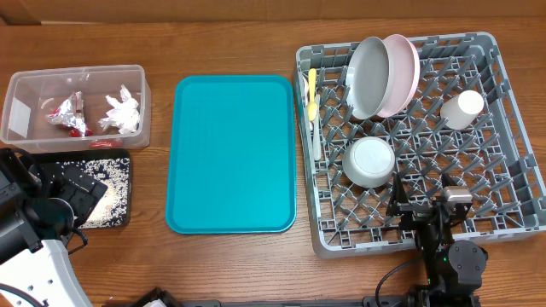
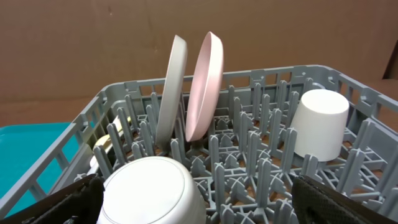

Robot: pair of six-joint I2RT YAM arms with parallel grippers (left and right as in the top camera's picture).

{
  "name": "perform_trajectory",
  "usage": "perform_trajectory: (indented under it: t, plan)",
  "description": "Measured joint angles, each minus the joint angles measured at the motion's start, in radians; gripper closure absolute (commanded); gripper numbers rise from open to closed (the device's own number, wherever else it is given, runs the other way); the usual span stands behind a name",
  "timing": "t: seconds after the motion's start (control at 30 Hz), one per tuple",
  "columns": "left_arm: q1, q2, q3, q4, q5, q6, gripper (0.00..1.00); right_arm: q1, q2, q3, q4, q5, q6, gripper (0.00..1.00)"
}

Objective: Sort waste into correct bins and load items into the dishwasher rack

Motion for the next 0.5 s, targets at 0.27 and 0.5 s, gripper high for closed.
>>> perform_trajectory:
  t: [0.27, 0.5]
  plan:
    - [0.000, 0.000, 0.000, 0.000, 0.000, 0.000, 0.00, 0.000, 0.000, 0.000, 0.000, 0.006, 0.000, 0.00]
    - [0.000, 0.000, 0.000, 0.000, 0.000, 0.000, 0.00, 0.000, 0.000, 0.000, 0.000, 0.007, 0.000, 0.00]
